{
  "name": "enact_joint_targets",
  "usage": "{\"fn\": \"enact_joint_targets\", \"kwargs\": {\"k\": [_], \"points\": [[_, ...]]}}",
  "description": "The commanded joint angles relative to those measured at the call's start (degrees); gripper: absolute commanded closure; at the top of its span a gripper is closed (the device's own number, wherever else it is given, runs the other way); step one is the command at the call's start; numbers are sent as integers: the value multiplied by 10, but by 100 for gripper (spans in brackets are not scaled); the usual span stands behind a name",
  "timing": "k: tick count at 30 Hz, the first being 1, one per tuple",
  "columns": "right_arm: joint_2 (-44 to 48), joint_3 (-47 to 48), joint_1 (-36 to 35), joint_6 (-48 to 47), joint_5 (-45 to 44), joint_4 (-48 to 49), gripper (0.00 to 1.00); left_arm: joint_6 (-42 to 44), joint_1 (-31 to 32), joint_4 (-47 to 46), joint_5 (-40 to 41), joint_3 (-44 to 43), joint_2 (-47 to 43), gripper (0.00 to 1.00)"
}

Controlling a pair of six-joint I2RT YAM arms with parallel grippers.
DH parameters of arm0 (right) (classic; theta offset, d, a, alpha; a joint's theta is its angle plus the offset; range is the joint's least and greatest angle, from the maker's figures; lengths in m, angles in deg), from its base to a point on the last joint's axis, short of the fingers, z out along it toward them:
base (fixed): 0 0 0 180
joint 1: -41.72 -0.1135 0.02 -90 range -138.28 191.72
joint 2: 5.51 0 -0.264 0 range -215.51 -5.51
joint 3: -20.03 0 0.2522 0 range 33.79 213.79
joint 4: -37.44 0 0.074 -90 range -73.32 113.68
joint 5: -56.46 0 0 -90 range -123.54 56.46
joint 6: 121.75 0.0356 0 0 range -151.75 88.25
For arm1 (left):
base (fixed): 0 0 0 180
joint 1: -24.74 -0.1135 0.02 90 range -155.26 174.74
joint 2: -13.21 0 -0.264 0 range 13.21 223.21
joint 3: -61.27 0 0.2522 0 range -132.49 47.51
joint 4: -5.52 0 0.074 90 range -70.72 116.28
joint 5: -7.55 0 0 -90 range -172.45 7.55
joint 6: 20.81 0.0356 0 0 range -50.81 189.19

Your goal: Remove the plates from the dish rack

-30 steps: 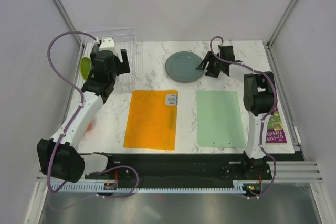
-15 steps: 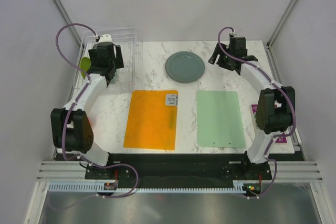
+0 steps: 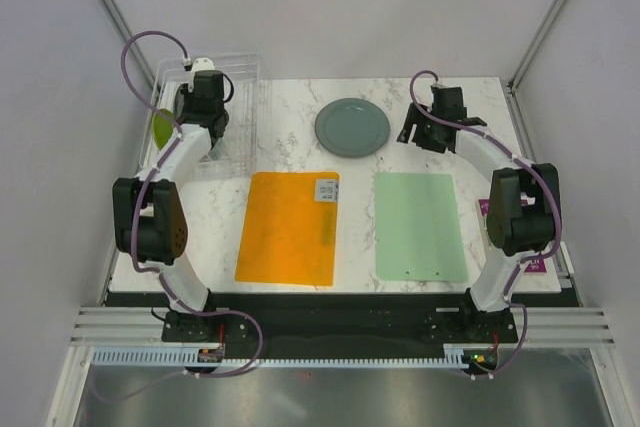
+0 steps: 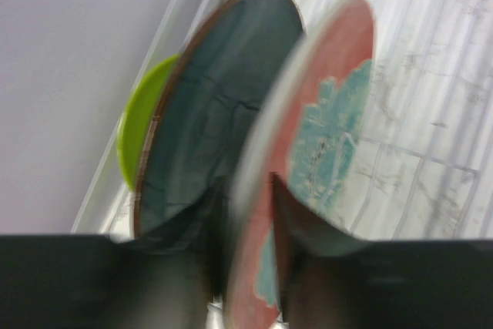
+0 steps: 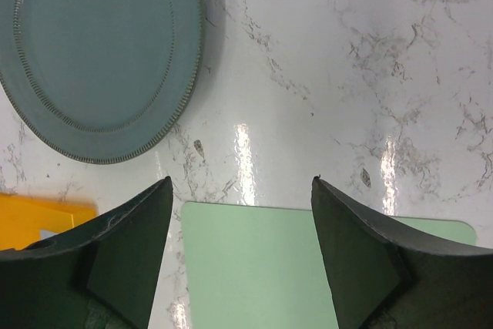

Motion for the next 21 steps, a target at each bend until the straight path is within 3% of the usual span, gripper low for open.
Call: {"fn": "enact_joint_targets", "kwargs": {"k": [1, 5, 21], "points": [[14, -9, 1, -12, 7, 9, 20, 35, -1, -27, 40, -33, 27, 80], [19, -17, 0, -15, 4, 9, 21, 35, -1, -21, 42, -32, 32, 98], [55, -42, 1, -13, 2, 9, 21, 118, 27, 1, 85, -118, -25, 98]]}}
